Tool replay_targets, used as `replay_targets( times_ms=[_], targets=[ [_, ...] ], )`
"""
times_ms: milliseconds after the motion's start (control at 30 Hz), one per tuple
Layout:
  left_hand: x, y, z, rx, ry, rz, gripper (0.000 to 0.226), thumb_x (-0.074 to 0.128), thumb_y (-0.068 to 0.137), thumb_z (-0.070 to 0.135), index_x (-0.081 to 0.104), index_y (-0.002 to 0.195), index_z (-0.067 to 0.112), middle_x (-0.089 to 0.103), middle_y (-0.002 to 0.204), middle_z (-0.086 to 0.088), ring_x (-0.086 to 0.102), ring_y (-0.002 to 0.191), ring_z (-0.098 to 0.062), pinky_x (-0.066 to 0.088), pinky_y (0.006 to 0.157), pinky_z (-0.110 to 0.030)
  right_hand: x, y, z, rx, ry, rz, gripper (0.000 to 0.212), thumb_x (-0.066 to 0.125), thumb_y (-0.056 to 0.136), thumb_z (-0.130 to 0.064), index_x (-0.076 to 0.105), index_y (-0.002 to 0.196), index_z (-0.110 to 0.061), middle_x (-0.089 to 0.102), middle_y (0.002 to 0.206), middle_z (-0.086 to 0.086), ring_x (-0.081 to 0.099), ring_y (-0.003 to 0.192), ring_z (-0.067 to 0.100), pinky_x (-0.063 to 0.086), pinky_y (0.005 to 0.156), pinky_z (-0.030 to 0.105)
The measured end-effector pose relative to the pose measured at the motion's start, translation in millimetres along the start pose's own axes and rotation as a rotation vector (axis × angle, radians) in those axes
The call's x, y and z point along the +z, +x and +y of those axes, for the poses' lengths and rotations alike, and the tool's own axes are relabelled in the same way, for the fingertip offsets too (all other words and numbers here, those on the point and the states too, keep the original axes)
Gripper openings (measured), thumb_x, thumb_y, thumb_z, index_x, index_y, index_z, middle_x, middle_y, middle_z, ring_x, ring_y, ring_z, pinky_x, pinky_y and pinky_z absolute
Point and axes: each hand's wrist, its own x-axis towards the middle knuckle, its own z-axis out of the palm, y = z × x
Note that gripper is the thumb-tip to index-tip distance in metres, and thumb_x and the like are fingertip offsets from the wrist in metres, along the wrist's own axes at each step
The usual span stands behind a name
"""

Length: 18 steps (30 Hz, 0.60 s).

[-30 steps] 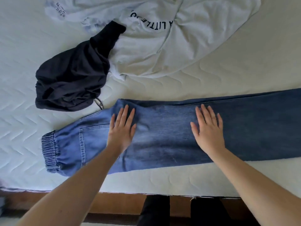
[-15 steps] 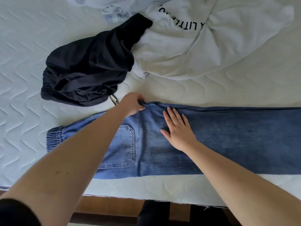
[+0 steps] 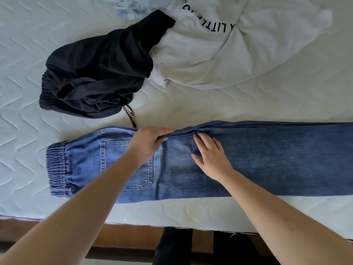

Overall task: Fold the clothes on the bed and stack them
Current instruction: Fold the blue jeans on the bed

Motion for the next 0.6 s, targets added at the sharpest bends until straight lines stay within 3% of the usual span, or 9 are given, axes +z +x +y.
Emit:
replay_targets(
  times_ms=[133,267,367,467,533,600],
  targets=[
    [17.5,-31.1,1.6,0.195,0.062,0.147,0.027,0.071,0.084,-0.003,0.077,0.104,0.013,0.074,0.106,-0.002,0.069,0.103,-0.023,0.052,0.089,-0.031,-4.1,-6.6,11.9,-0.008,0.043,-0.007,0.057,0.039,0.100,-0.041,0.028,0.152,-0.018,0.027,0.158,-0.002,0.021,0.147,0.016,0.007,0.121,0.038],
    [29.2,-46.2,-8.0,0.284,0.143,0.170,0.031,0.072,0.079,-0.011,0.076,0.104,0.008,0.073,0.110,-0.003,0.065,0.112,-0.027,0.053,0.093,-0.046,-11.1,-16.5,18.1,0.077,0.098,0.169,0.042,0.051,0.098,-0.025,0.051,0.138,-0.011,0.055,0.136,0.004,0.047,0.130,0.023,0.023,0.117,0.041],
    [36.3,-56.2,-17.2,0.324,0.225,0.149,0.043,0.074,0.071,-0.018,0.075,0.106,0.007,0.072,0.113,-0.005,0.063,0.116,-0.031,0.052,0.095,-0.050,-16.9,-23.4,15.9,0.194,0.144,0.355,0.023,0.059,0.091,-0.012,0.068,0.112,-0.011,0.067,0.104,0.005,0.061,0.100,0.027,0.043,0.094,0.041],
    [41.7,-61.0,-28.0,0.320,0.310,0.092,0.054,0.075,0.069,-0.018,0.072,0.116,0.009,0.067,0.124,-0.004,0.057,0.124,-0.031,0.047,0.101,-0.050,-20.3,-26.6,9.4,0.221,0.133,0.509,0.010,0.062,0.087,-0.008,0.069,0.092,-0.013,0.063,0.086,0.003,0.057,0.079,0.025,0.042,0.076,0.036],
    [46.4,-63.5,-32.8,0.297,0.403,-0.006,0.060,0.072,0.076,-0.010,0.061,0.131,0.012,0.055,0.140,-0.003,0.045,0.136,-0.028,0.037,0.111,-0.048,-20.1,-23.7,1.5,0.150,0.120,0.532,0.012,0.061,0.087,-0.009,0.068,0.096,-0.012,0.061,0.090,0.004,0.057,0.083,0.026,0.042,0.079,0.036],
    [53.6,-68.8,-34.6,0.258,0.490,-0.096,0.067,0.065,0.085,-0.001,0.044,0.146,0.016,0.034,0.155,0.001,0.025,0.146,-0.022,0.021,0.120,-0.043,-17.5,-15.0,-12.8,0.055,0.099,0.469,0.024,0.057,0.090,-0.015,0.064,0.112,-0.011,0.062,0.107,0.006,0.057,0.101,0.027,0.043,0.092,0.039]
  ],
)
